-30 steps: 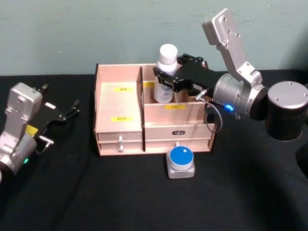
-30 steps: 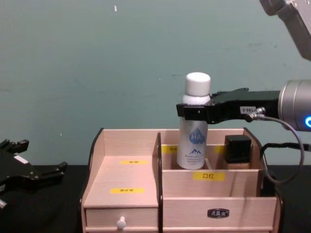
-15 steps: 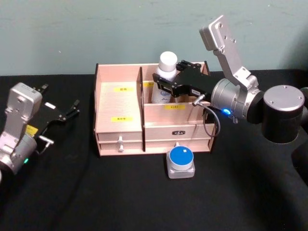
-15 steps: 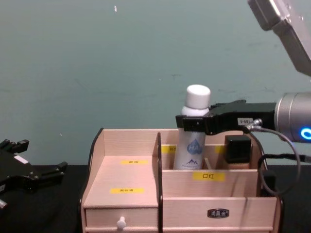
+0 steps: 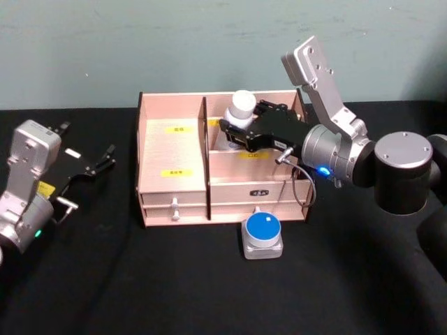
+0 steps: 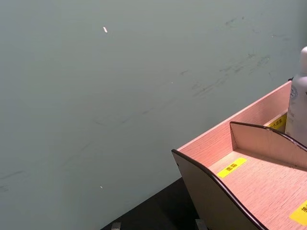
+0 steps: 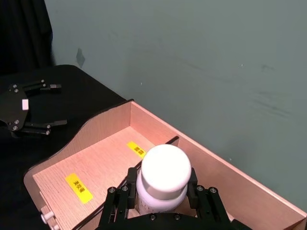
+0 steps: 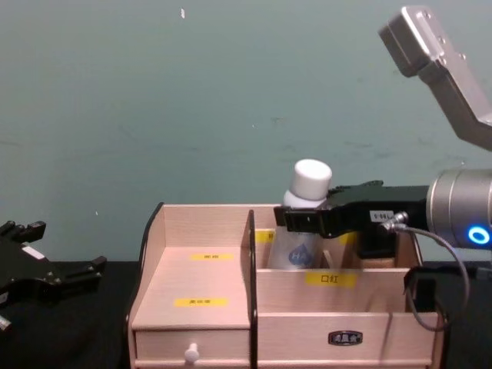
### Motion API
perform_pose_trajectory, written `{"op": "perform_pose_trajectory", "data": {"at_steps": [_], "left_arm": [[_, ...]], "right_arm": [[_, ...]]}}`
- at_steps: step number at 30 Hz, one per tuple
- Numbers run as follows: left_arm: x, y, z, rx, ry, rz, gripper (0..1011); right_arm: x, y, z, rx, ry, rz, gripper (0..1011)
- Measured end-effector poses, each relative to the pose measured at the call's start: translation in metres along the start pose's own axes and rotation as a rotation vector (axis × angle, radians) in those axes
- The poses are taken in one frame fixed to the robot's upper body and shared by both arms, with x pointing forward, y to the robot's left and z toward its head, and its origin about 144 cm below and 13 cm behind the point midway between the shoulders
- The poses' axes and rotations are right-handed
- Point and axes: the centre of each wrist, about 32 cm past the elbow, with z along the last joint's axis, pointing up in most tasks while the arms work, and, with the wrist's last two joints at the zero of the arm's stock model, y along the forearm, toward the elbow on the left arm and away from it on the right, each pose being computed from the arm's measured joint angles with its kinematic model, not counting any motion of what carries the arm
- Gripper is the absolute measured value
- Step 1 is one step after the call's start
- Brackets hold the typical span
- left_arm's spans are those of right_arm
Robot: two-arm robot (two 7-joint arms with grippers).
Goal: Pick up the facial cleanser and watermelon frost from the table and place them into the tiered storage box.
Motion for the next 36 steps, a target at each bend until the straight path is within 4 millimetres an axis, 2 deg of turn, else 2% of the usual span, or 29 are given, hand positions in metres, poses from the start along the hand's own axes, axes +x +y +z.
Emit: {"op": "perform_pose_trajectory", "data": {"at_steps": [20, 21, 27, 28, 32, 33, 36], "left_arm": [[0.0, 0.0, 0.0, 0.0, 0.0, 0.0, 1001], [0.0, 0.0, 0.0, 0.0, 0.0, 0.0, 1001], [0.0, 0.0, 0.0, 0.0, 0.0, 0.0, 1001], [0.0, 0.0, 0.0, 0.0, 0.0, 0.0, 1001], [0.0, 0.0, 0.0, 0.0, 0.0, 0.0, 1001], [0.0, 0.0, 0.0, 0.0, 0.0, 0.0, 1001], [0.0, 0.0, 0.0, 0.0, 0.0, 0.0, 1001]], "right_arm": [[-0.0008, 0.0015, -0.0037, -0.029, -0.006, 0.007, 625], [-0.0009, 0.0016, -0.0036, -0.028, -0.006, 0.008, 685], [-0.0008, 0.0014, -0.0035, -0.028, -0.006, 0.007, 830], [-0.0009, 0.0014, -0.0035, -0.027, -0.006, 0.007, 880], [-0.0007, 0.0004, -0.0034, -0.021, -0.004, 0.005, 947], [-0.0006, 0.0, -0.0033, -0.019, -0.004, 0.004, 992], [0.0001, -0.0025, -0.0013, -0.002, -0.006, -0.003, 1003]]}}
